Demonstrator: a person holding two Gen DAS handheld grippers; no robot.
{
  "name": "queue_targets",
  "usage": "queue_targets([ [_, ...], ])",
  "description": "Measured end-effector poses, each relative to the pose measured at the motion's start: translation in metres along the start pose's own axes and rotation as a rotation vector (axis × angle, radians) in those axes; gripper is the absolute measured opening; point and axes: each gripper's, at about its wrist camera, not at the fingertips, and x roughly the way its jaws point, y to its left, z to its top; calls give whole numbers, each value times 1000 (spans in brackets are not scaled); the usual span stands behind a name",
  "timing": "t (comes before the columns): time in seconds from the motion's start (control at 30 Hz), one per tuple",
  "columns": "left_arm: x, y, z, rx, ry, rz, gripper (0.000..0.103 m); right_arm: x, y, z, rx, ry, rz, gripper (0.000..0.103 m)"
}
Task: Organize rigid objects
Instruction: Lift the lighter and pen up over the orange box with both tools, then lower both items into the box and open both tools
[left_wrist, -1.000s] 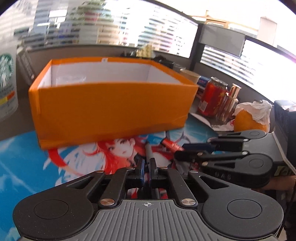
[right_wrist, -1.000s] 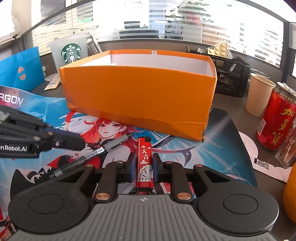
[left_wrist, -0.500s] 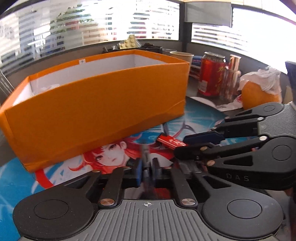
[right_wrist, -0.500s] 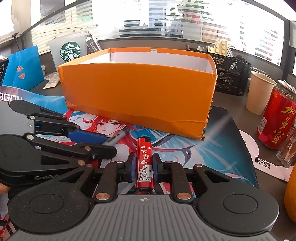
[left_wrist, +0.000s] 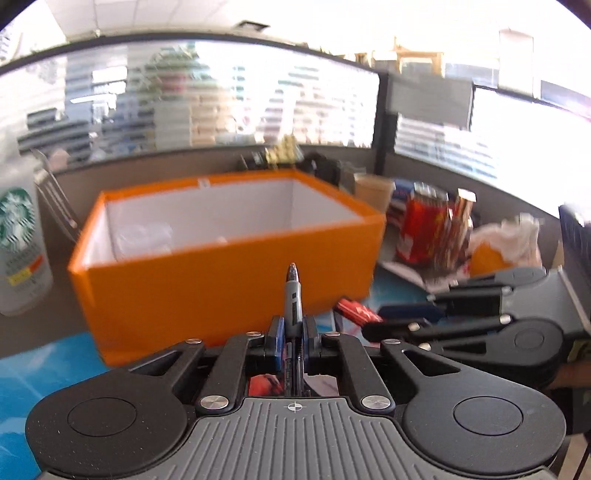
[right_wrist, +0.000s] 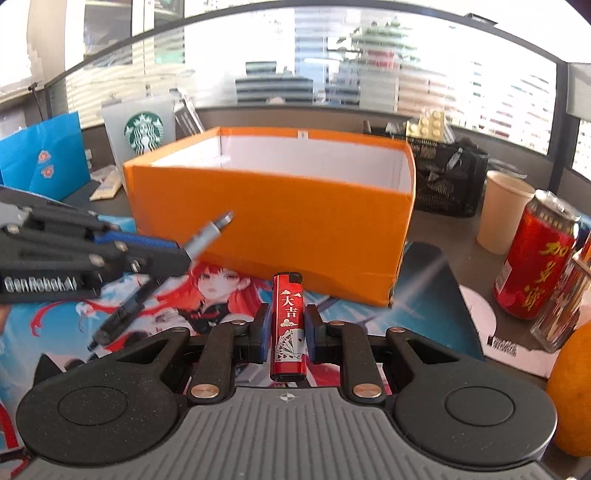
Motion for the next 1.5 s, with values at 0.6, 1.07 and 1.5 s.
queue_targets([
  [0.6, -32, 15, 46, 0, -111, 48, 8, -29, 23, 51, -65, -153, 20, 17],
  [1.07, -30, 24, 83, 14, -171, 72, 8, -24, 17, 97, -78, -225, 15, 17],
  [1.5, 13, 46, 125, -3, -153, 87, 8, 19, -11, 146, -62, -191, -6, 17],
])
